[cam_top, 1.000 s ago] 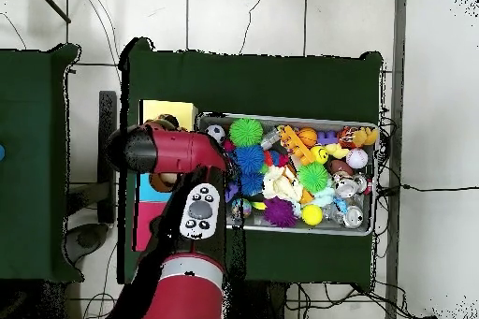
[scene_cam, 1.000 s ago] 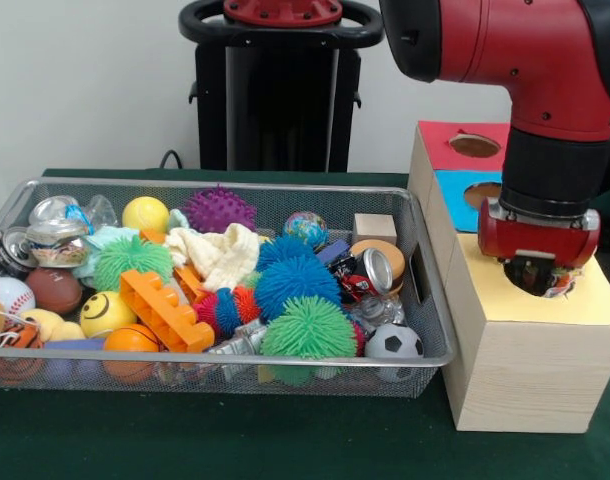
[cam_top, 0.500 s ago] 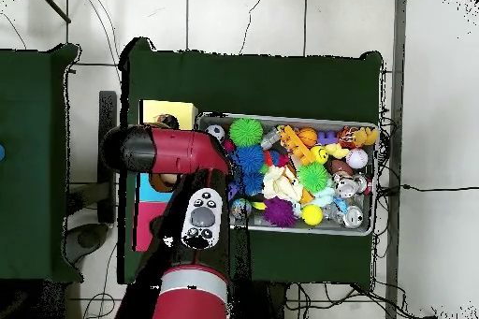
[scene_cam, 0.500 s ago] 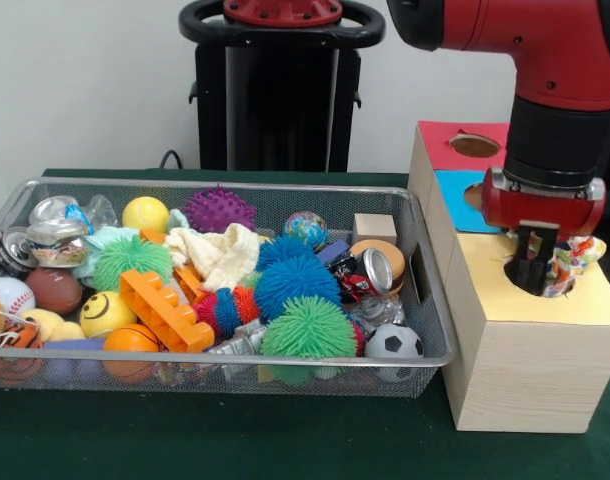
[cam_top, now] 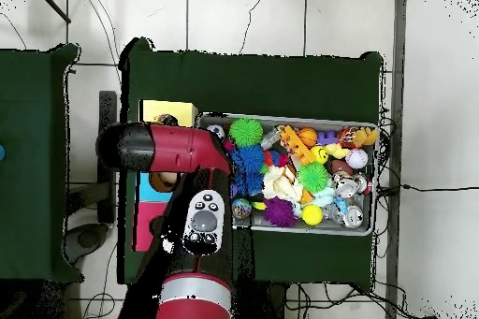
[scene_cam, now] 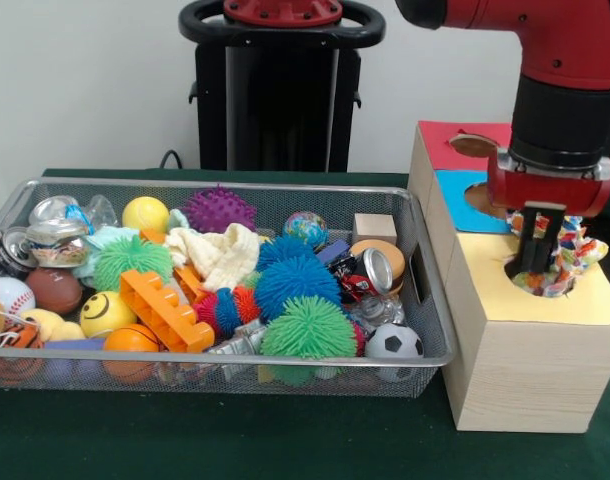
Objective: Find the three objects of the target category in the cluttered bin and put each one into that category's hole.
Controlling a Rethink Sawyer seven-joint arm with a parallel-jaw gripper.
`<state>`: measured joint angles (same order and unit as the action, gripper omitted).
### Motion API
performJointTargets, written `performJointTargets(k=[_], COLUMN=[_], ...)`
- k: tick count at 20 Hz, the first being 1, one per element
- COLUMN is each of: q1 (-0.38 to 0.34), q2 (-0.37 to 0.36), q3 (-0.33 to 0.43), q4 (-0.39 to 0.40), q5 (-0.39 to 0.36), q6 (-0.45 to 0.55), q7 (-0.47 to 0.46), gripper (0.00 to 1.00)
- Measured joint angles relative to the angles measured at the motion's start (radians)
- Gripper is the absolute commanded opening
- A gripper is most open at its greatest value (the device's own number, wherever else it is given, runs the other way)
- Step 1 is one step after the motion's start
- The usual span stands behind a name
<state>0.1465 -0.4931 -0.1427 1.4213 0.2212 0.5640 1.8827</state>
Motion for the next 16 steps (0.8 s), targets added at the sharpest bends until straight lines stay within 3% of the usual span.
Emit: performJointTargets(k=[16], q1=[-0.003], q2=[-0.125], q3=[0.017], q4=[0.000], q5=[-0.007], q6=[0.053], q7=[0.000], gripper=[0.00])
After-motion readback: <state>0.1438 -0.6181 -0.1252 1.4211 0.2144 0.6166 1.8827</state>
